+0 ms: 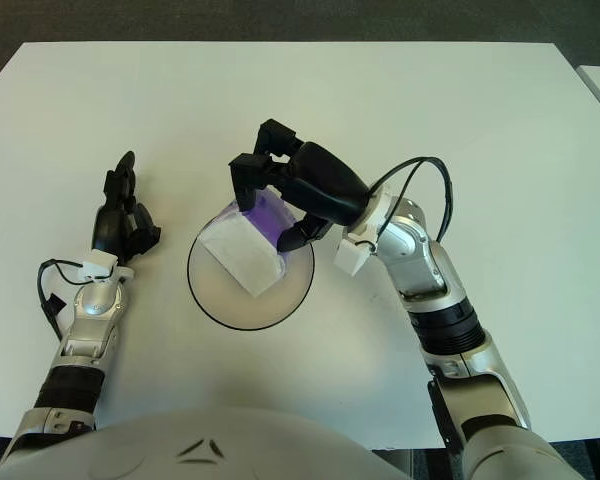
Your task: Put the tissue paper into the plate.
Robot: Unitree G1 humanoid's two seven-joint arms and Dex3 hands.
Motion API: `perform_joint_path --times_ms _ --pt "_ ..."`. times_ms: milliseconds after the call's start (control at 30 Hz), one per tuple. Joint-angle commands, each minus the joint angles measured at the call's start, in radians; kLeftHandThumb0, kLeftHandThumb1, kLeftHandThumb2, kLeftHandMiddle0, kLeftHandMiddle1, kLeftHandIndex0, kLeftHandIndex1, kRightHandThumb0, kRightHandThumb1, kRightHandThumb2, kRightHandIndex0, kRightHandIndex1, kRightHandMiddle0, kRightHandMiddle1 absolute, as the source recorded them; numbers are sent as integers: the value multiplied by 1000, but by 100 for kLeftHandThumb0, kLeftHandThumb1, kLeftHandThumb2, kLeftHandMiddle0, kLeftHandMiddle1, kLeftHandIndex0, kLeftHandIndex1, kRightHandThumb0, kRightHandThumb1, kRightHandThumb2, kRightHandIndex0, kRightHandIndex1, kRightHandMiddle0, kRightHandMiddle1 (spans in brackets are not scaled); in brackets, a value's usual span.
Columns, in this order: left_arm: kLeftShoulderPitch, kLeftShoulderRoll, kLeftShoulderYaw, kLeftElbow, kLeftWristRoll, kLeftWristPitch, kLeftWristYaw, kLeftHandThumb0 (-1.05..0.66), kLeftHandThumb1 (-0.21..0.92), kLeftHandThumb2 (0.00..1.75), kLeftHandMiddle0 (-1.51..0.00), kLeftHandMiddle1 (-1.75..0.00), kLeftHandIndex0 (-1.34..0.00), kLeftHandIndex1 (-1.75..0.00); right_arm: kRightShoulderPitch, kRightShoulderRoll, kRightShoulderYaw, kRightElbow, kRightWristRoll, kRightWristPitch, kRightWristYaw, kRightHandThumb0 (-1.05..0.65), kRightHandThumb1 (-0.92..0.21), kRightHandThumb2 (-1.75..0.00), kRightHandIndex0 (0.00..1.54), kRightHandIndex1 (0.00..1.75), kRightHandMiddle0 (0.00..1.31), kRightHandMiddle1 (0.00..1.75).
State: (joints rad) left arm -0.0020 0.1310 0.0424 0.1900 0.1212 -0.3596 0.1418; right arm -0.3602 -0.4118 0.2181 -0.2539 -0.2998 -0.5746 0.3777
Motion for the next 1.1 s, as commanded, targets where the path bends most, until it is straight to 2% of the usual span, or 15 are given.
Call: perform_joint_path --times_ms 0,367,400,433,533,567,600,633,667,700,733,767,800,867,1067 --pt "79 -20 -3 125 -7 55 -14 -83 92 103 -13 -2 0 -32 39 29 13 -30 10 -14 -22 0 -12 -154 76 172 53 175" --pt "88 -40 -4 95 -35 74 -11 -79 92 102 -15 -2 0 -40 57 47 9 -51 8 32 -12 0 -11 -157 77 174 54 175" --pt "98 -37 -5 93 -28 67 -8 -79 92 102 -15 -2 0 -41 58 47 11 -55 19 45 -5 0 -6 -162 81 175 57 174" --pt "105 -36 -6 91 -23 61 -5 -79 92 102 -15 -2 0 -42 59 48 12 -57 28 55 -1 0 -15 -151 70 175 54 174" --pt "110 -30 -9 93 -8 52 2 -80 92 102 -15 -2 0 -44 60 49 15 -63 48 74 7 0 -28 -136 55 175 49 175" --pt "108 -24 -12 100 6 44 8 -80 92 102 -15 -2 0 -43 56 39 19 -68 60 88 26 0 -34 -129 52 174 43 175" --pt "107 -19 -15 106 15 38 11 -81 92 102 -15 -2 0 -43 54 32 22 -71 69 99 41 -30 -55 -102 33 145 28 152" --pt "102 -14 -16 117 24 30 13 -82 92 102 -14 -2 0 -42 42 12 28 -74 67 104 68 -49 -68 -84 21 124 18 137" --pt "99 -12 -17 125 28 24 14 -83 92 103 -14 -1 0 -41 34 -2 32 -75 64 106 87 -66 -77 -77 13 85 11 96" --pt "92 -9 -16 141 31 17 15 -83 92 103 -14 -1 0 -41 21 -18 34 -75 49 101 104 -72 -80 -74 11 71 9 81" --pt "88 -7 -16 152 33 11 16 -84 92 103 -13 -1 0 -39 12 -28 35 -75 39 98 115 -83 -84 -71 7 45 6 52" --pt "87 -6 -16 154 35 11 18 -85 92 103 -13 -1 0 -38 1 -38 35 -70 30 87 122 -90 -87 -69 4 29 4 33" --pt "87 -7 -16 155 36 11 19 -85 92 103 -13 -1 0 -37 -7 -44 34 -67 25 80 128 -96 -89 -68 3 18 2 21" --pt "87 -6 -15 157 38 10 20 -86 92 103 -12 0 0 -36 -30 -52 29 -50 18 66 129 -100 -90 -67 1 9 1 11" --pt "86 -4 -13 171 30 13 16 -86 92 103 -13 -1 0 -34 -54 -74 19 -36 -2 40 124 -104 -92 -64 0 1 0 1"
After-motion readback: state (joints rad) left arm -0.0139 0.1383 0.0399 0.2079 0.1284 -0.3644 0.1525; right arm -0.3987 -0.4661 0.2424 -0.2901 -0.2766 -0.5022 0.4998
